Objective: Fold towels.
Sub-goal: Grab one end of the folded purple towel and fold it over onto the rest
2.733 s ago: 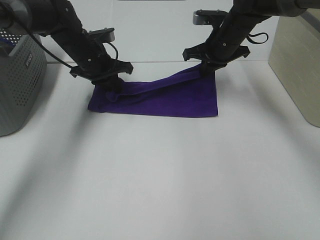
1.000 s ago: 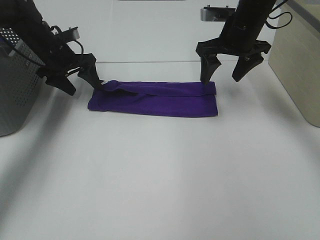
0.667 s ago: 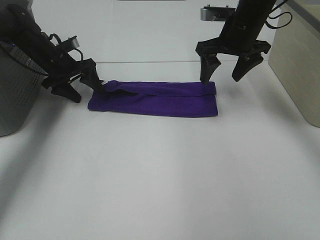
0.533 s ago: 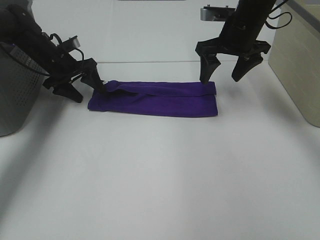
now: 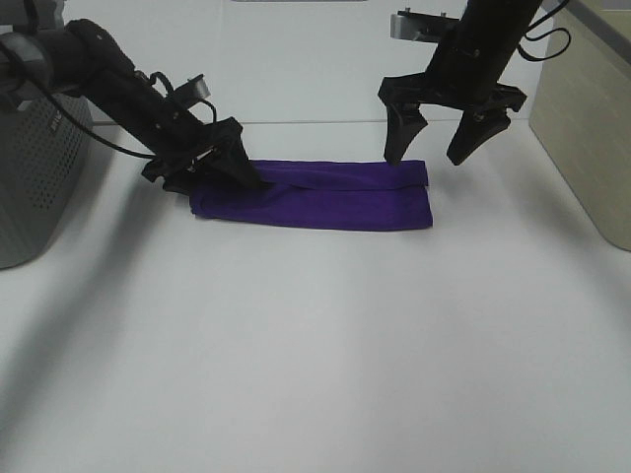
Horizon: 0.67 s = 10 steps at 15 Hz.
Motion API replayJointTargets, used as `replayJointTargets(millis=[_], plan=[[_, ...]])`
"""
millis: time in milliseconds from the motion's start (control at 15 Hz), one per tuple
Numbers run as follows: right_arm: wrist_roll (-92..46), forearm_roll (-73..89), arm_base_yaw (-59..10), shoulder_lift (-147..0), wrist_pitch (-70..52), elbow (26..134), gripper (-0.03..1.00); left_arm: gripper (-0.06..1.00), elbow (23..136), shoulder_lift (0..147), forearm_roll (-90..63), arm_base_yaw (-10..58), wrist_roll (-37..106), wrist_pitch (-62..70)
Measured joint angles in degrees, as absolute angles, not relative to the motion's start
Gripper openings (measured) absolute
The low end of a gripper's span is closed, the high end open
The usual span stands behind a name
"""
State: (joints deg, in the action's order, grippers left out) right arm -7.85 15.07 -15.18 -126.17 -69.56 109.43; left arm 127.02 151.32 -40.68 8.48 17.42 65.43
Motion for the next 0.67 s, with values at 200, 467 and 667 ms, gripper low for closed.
replayJointTargets(millis=[200,467,667], plan=[[-7.85,15.01,-15.18,-126.17,-69.73,109.43,0.83,0.24,127.88,152.23,-37.64,9.11,16.10,64.11],[-7.85,15.01,-15.18,-126.17,-69.73,109.43,0.83,0.00,133.90,153.38,-29.62,9.11,15.81,68.87],[-7.85,15.01,-15.18,-126.17,-69.73,109.43,0.83,0.00,141.35,153.95,-25.44,8.88,14.44,69.21]])
